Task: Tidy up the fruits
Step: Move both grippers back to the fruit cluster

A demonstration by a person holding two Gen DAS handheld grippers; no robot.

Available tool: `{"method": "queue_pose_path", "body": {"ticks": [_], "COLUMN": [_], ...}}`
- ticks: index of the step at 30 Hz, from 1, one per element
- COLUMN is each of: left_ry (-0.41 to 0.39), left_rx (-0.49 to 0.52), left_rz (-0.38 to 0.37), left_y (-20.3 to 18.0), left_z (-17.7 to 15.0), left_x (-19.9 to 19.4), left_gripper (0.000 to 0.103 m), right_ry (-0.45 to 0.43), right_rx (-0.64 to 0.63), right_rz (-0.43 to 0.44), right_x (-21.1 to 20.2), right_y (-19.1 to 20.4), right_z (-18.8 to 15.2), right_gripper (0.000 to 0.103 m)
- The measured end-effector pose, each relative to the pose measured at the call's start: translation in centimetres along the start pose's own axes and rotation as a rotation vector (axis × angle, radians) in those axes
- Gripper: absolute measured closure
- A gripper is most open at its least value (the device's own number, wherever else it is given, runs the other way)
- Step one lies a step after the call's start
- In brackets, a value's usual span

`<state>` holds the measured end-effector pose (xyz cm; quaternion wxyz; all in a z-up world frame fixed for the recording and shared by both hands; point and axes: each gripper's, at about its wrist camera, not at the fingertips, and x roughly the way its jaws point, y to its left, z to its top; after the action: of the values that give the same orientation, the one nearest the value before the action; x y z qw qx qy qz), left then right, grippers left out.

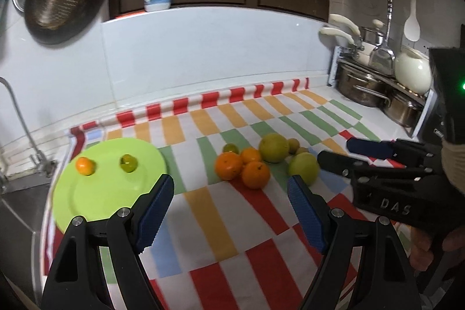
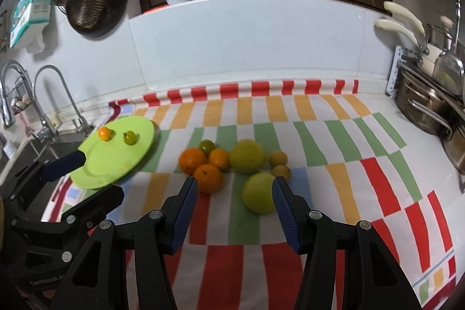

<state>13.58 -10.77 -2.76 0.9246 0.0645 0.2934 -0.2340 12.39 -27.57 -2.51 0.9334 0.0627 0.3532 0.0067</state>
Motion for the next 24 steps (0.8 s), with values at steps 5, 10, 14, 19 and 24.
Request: {"method": "queue_pose_path", "body": {"ticks": [5,10,14,19,24], "left_ry": [0.024,0.054,0.098,0.138,0.179], "left_rx": [0.032,0.076,0.091,0.092,0.115], "left_rz": [-0.028,-0.048,-0.066,-0.102,-0.129], "left_y": [-0.4,-0.8,-1.0,-1.1,-1.5], "left_z": [0.1,-0.2,-0.6,-1.0,-1.1], "left_x": [2.4,4.5,6.5,8.6,10.4], "left_gripper": [0.024,0.031,0.038,0.039,0.047], "right_ry": [0.039,0.064,0.088,0.122,0.153], "right_rx": [0.02,0.028,0.038,0.047,0.052], "right_rz": [-0.009,-0.023,-0.021,-0.016,0.001], "right_x": [1.7,3.3,4.5,6.0,7.3], "right_y": [-1.1,-1.9,-2.3,-2.7,-2.9], "right_z": [-0.6,-1.1,-1.5,-2.0,-2.3], "right_gripper": [0.049,0.049,0.049,0.049,0.049]}}
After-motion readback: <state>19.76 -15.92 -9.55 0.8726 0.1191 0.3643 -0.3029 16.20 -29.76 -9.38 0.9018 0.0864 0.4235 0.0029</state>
